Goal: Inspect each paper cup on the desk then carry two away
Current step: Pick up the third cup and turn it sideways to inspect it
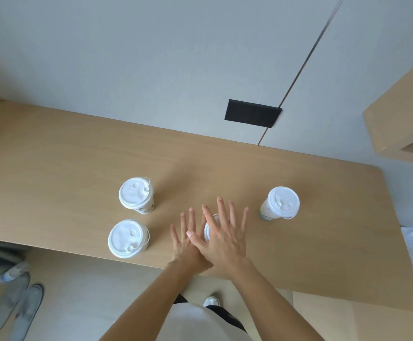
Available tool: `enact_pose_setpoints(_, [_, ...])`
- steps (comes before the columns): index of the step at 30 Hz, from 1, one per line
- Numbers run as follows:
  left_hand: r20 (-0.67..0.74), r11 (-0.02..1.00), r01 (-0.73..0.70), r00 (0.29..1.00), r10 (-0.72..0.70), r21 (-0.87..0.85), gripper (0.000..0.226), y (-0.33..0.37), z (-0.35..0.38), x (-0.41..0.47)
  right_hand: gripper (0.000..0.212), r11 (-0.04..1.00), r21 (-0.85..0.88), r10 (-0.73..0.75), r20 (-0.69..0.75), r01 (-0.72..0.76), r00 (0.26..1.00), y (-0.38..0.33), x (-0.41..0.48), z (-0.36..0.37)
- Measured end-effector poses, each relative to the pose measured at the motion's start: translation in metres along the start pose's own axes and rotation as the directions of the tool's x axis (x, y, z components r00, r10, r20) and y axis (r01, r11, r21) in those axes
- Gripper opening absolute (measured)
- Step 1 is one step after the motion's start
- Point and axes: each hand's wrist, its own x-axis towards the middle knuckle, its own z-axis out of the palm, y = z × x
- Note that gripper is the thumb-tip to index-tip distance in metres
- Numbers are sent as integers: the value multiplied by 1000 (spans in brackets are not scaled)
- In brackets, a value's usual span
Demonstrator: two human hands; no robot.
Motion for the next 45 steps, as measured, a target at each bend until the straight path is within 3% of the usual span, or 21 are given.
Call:
enact_pose_setpoints(14, [44,994,82,996,-79,-75,119,8,4,-11,86,997,28,70,-54,-68,996,-3,1,12])
enact_pose_setpoints(20, [61,989,101,994,-94,-109,125,10,4,-17,70,988,75,129,35,-132,991,-5,3,5])
enact_pose_setpoints(22, [83,996,65,995,-61,-53,124,8,-2,-19,60,971,178,156,22,-157,988,3,6,0])
enact_pose_setpoints(24, [105,993,14,994,-2,-115,112,5,-10,-20,57,889,373,256,78,-267,963,19,11,-9])
enact_pose_setpoints(25, [101,972,-4,994,28,-237,105,2,-15,-21,57,813,469,318,138,-345,938,27,11,-18])
enact_pose_setpoints(26, [95,919,-3,994,44,-394,96,-1,-19,-23,53,709,557,390,201,-432,899,36,9,-27])
enact_pose_setpoints(28, [89,753,42,996,22,-657,76,-1,-33,-33,43,405,712,503,351,-574,790,51,-1,-48])
enact_pose_setpoints(31, [74,499,91,996,-54,-862,44,4,-58,-52,41,20,755,476,569,-655,671,64,-20,-73])
enact_pose_setpoints(33, [65,416,86,996,-65,-905,30,10,-77,-68,35,-107,773,423,605,-626,675,70,-32,-85])
enact_pose_setpoints(37, [25,397,42,999,-49,-917,23,16,-104,-93,40,-208,800,368,597,-563,713,68,-51,-106])
enact_pose_setpoints(40, [-11,374,-2,1000,-23,-928,30,18,-115,-104,51,-196,831,363,554,-520,749,60,-58,-113])
enact_pose_setpoints(45, [-21,344,-36,999,46,-938,42,14,-126,-116,42,-202,874,375,485,-441,790,50,-63,-118])
